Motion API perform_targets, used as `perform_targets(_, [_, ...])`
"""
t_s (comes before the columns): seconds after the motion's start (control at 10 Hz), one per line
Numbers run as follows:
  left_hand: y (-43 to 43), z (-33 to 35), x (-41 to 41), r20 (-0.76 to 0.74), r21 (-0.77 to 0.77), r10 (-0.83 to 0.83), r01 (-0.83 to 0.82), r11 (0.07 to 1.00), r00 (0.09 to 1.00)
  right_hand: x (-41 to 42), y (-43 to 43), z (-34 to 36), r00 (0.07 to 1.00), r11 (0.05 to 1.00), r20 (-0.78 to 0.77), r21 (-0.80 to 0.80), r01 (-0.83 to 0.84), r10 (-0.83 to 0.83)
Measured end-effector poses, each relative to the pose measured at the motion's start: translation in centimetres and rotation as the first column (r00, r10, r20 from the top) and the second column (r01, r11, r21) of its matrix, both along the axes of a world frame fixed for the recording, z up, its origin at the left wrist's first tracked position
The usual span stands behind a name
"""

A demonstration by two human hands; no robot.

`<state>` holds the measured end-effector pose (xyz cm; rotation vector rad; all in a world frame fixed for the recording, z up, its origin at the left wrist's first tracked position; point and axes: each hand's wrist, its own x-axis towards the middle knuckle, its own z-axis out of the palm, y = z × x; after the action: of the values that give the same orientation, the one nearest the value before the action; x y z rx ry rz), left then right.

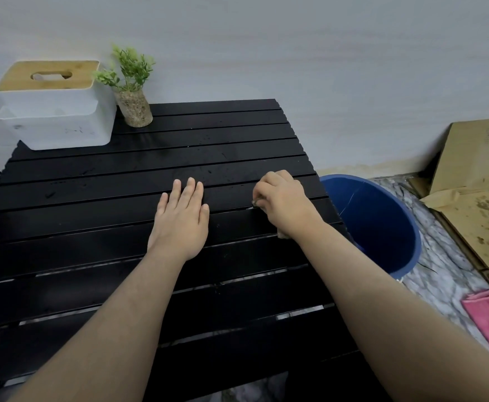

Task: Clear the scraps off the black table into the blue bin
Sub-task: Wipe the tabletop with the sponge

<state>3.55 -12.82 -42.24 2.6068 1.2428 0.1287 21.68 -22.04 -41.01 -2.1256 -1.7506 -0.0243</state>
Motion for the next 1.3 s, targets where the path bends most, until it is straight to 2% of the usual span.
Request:
perform_targets(0.1, [0.0,0.0,0.0,-0.003,-0.002,-0.001,0.001,1.0,1.0,-0.1,-0.3,-0.1,0.999,1.0,0.032,0.007,-0.018,0.017])
perform_targets(0.2, [0.0,-0.1,0.1,0.003,-0.001,0.001,-0.001,1.0,1.0,0.7,-1.1,0.4,0.988,0.989,-0.094,-0.063,-0.133,0.126])
perform_targets(0.3, [0.0,-0.1,0.1,0.006,-0.004,0.004,-0.004,1.0,1.0,0.9,-0.9,0.6,0.986,0.988,-0.127,-0.096,-0.123,0.11])
perform_targets(0.4, [0.1,-0.2,0.1,0.009,-0.003,0.004,-0.004,1.0,1.0,-0.1,0.0,0.8,0.994,0.996,-0.113,-0.084,-0.015,0.005])
perform_targets(0.5, [0.1,-0.3,0.1,0.009,0.003,0.003,-0.003,1.0,1.0,-1.5,1.0,1.0,0.999,0.99,-0.029,-0.136,-0.043,0.039])
perform_targets(0.6, [0.1,-0.2,0.0,0.011,0.005,-0.002,0.002,1.0,1.0,-3.5,2.3,0.8,0.988,0.979,0.038,-0.142,-0.143,0.15])
perform_targets(0.7, [0.1,-0.2,0.0,0.007,-0.004,-0.001,0.001,1.0,1.0,-2.4,1.7,0.9,0.991,0.981,0.043,-0.151,-0.12,0.127])
perform_targets(0.8, [0.1,-0.1,0.1,0.005,-0.012,0.007,-0.007,1.0,1.0,1.3,-0.6,1.4,0.998,0.974,0.058,-0.227,0.024,-0.011])
perform_targets(0.9, [0.1,-0.2,0.2,0.0,-0.004,0.006,-0.006,1.0,1.0,2.0,-1.3,1.8,0.995,0.967,0.064,-0.236,0.091,-0.078])
perform_targets(1.1, [0.1,-0.3,0.2,0.011,0.006,0.001,-0.001,1.0,1.0,-3.8,2.6,1.2,0.996,0.98,0.044,-0.186,-0.071,0.08])
perform_targets(1.2, [0.2,-0.3,0.1,0.005,0.0,0.003,-0.003,1.0,1.0,-2.5,1.8,1.0,0.997,0.984,0.039,-0.169,-0.064,0.071])
perform_targets(1.3, [0.2,-0.2,0.2,0.005,-0.005,0.008,-0.008,1.0,1.0,1.3,-0.5,1.4,0.998,0.968,0.038,-0.244,0.066,-0.059])
